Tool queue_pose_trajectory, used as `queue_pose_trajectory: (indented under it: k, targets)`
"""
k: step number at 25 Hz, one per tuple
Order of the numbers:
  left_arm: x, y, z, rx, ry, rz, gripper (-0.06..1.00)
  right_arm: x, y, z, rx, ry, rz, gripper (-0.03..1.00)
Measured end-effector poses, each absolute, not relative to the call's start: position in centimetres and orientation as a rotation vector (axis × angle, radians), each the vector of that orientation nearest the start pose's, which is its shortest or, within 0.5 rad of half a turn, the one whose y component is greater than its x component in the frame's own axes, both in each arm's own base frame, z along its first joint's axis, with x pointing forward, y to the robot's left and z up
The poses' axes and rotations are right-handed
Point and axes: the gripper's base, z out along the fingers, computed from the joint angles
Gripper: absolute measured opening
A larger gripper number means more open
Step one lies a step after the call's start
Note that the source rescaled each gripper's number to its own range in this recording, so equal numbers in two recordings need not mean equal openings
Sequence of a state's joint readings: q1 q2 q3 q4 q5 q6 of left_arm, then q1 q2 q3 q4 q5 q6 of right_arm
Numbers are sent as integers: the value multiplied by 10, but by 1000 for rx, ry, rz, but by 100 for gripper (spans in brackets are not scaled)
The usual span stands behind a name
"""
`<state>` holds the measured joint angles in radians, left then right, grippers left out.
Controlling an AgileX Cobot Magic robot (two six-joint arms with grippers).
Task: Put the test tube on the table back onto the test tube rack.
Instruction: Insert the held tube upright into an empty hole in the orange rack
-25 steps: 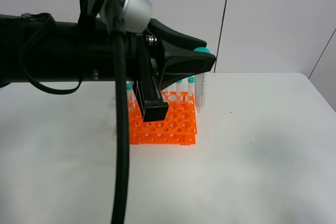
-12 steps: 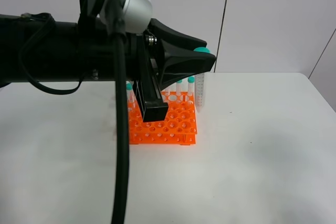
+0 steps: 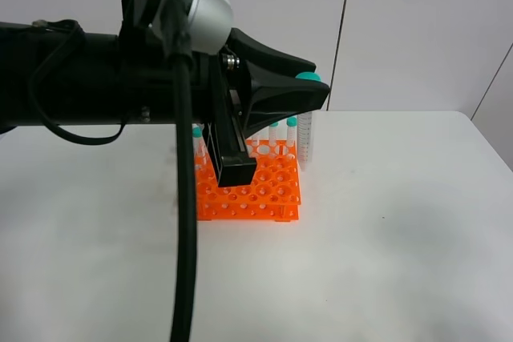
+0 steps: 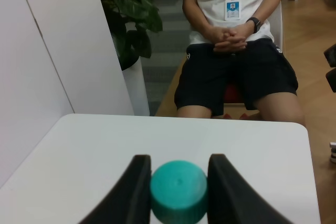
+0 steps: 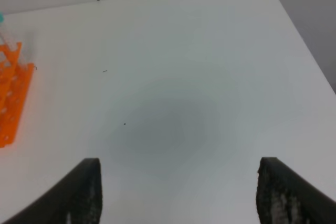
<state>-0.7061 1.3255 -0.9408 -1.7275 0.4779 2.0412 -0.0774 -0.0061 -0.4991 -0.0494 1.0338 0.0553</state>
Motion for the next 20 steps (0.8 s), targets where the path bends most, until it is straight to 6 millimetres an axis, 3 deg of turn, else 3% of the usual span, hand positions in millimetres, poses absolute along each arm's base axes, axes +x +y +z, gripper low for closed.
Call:
queue_pose_trajectory:
  k: [8, 20]
  targets:
    - [203, -219, 335, 1123, 1446, -649, 0, -5, -3, 279, 135, 2007, -73, 80]
    - [218, -206, 324, 960, 1683, -485, 0, -5, -3, 279, 135, 2007, -73, 80]
